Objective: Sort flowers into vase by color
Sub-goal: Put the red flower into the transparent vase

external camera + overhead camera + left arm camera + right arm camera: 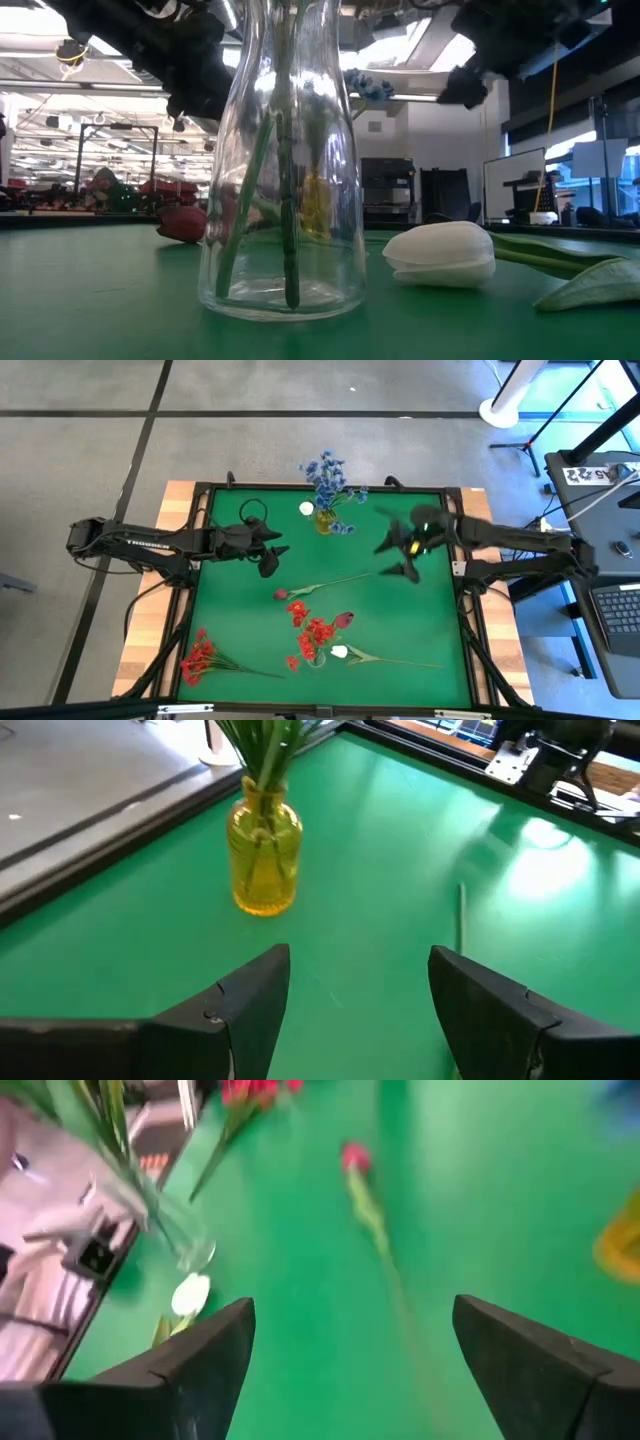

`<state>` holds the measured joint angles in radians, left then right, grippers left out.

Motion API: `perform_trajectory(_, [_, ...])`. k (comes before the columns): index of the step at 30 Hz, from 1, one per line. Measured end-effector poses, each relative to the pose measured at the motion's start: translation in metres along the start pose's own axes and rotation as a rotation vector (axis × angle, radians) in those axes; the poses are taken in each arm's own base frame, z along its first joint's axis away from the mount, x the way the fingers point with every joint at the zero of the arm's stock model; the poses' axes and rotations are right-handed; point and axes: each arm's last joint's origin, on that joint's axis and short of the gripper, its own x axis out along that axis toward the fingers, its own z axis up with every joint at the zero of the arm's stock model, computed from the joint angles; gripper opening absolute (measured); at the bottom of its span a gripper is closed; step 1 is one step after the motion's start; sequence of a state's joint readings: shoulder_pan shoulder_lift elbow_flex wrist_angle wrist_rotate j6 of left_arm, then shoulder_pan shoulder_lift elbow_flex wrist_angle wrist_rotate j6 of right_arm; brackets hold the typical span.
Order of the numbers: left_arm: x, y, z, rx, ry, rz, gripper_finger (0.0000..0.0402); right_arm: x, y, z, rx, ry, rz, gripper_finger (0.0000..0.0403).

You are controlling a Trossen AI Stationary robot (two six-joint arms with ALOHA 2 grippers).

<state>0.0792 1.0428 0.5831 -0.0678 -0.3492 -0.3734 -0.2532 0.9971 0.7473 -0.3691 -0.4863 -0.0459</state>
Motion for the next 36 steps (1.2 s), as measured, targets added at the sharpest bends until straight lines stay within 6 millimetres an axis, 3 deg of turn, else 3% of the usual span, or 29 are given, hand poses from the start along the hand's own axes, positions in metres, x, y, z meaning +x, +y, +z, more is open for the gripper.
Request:
perform_trajectory(5, [-0.002, -0.006, -0.004, -0.018, 0.014, -0.020, 0.0233, 0.031, 0.041, -0.027, 0.018, 0.096, -0.051, 0.0340])
perform_trajectory(13, [-0.004, -0.009, -0.005, -0.038, 0.020, -0.025, 0.0233, 0.057, 0.109, -0.057, 0.073, 0.101, -0.038, 0.0340])
perform_trajectory(19, [-0.004, -0.009, -0.006, -0.039, 0.021, -0.024, 0.0233, 0.084, 0.144, -0.082, 0.058, 0.150, -0.034, 0.0340])
perform_trajectory(27, [-0.004, -0.008, -0.007, -0.031, 0.037, -0.016, 0.0233, 0.119, 0.160, -0.087, 0.091, 0.204, -0.018, 0.0340])
perform_trajectory(36, [-0.004, -0.006, -0.011, -0.031, 0.075, 0.003, 0.0233, 0.150, 0.167, -0.106, 0.154, 0.394, 0.037, 0.0340])
